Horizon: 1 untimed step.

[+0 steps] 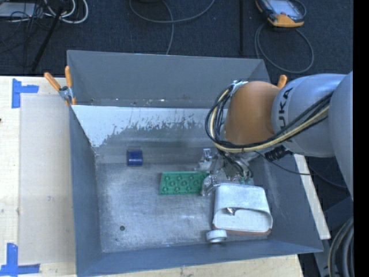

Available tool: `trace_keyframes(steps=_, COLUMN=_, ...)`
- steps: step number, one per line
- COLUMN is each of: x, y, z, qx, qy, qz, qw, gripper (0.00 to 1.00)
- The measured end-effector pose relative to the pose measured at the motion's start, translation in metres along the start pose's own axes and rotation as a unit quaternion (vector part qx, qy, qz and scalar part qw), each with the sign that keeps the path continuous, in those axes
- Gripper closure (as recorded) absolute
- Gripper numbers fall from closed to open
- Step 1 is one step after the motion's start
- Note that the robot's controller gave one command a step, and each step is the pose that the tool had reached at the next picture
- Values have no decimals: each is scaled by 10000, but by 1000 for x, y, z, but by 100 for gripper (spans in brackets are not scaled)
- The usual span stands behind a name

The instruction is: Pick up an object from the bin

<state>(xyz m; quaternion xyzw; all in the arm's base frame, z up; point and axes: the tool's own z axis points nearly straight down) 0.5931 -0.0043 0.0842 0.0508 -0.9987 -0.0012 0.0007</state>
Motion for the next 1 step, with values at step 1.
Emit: trace_keyframes(steps=1, x=29, y=1, z=-163, qx=18, qy=-45, qz=-90, qw=9999, gripper=100)
